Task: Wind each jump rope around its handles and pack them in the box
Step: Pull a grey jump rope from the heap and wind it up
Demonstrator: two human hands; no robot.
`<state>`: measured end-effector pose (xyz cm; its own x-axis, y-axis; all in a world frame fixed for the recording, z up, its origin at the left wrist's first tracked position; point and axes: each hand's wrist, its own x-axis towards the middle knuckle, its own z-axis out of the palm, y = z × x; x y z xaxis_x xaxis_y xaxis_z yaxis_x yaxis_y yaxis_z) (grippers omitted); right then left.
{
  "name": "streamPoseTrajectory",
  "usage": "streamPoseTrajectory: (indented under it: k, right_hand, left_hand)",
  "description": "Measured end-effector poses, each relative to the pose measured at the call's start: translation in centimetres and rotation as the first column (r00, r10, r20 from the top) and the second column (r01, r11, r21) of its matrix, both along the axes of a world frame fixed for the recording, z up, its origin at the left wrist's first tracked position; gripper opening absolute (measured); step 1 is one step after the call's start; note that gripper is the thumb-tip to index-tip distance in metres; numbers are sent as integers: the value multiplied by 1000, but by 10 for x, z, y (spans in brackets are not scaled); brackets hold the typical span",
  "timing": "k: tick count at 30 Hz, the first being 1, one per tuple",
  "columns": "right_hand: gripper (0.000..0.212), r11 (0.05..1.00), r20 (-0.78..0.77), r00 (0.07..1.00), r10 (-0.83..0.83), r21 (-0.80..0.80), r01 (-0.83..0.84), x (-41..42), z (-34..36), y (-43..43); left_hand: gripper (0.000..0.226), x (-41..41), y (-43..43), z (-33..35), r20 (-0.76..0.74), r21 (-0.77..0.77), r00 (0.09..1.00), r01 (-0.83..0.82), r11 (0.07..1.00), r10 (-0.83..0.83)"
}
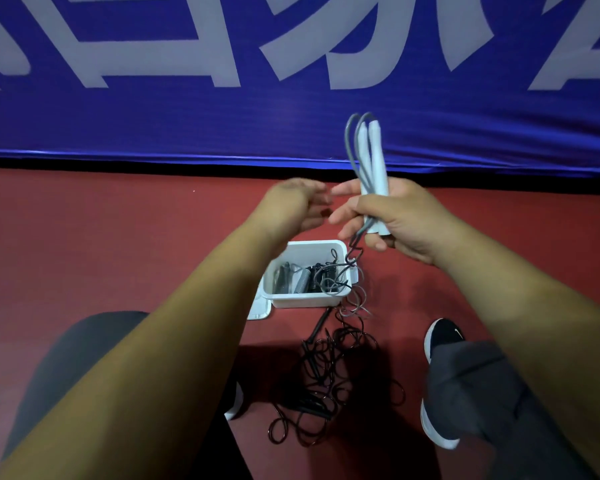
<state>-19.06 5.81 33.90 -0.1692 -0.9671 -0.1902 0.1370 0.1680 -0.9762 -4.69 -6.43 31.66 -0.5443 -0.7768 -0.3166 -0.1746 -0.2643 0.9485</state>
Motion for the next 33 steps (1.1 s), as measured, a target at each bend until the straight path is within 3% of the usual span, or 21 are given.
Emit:
streamPoseTrajectory:
  k: [3,6,10,13,15,18,20,23,26,28,33]
  right_hand:
    - [30,998,55,998,-40,-40,42,-10,14,3]
    - [32,994,60,995,-81,-65,85,-19,21,5]
    - [32,976,45,982,-185,-106,189,-24,23,8]
    - [36,954,54,960,-273,-110,278,-30,24,9]
    - [38,928,19,934,-356,-109,356,-34,22,8]
    - [39,904,-67,904,-423,-110,414,-38,16,6]
    - [38,904,-92,901,-424,-104,415,-38,10,5]
    - [36,907,-96,904,-417,-101,408,-34,5,4]
    - [32,912,-73,911,-406,-93,399,-30,4,1]
    - [31,917,-61,916,-396,-79,391,-28,5,0]
    - [29,903,-67,901,-429,-57,426,-26,1,-7]
  left_hand:
    - [27,-4,19,-20,117,-102,923,379,920,-367]
    - [25,-5,36,-15,72,-87,847,531,843,-526]
    - [27,-4,38,-8,-68,-84,828,552,830,-557]
    - [30,-3,32,-2,-87,-100,834,537,837,-545]
    - [31,-1,28,3,-39,-152,786,605,781,-617]
    - [32,3,22,7,168,-168,668,744,646,-725]
    - [26,7,21,12,252,-109,619,782,614,-744]
    - [10,16,24,25,244,50,596,780,623,-765]
    - [18,25,29,37,77,275,519,810,519,-851]
    - [20,29,31,41,13,308,486,829,466,-874]
    - [17,34,33,44,252,176,557,778,603,-792]
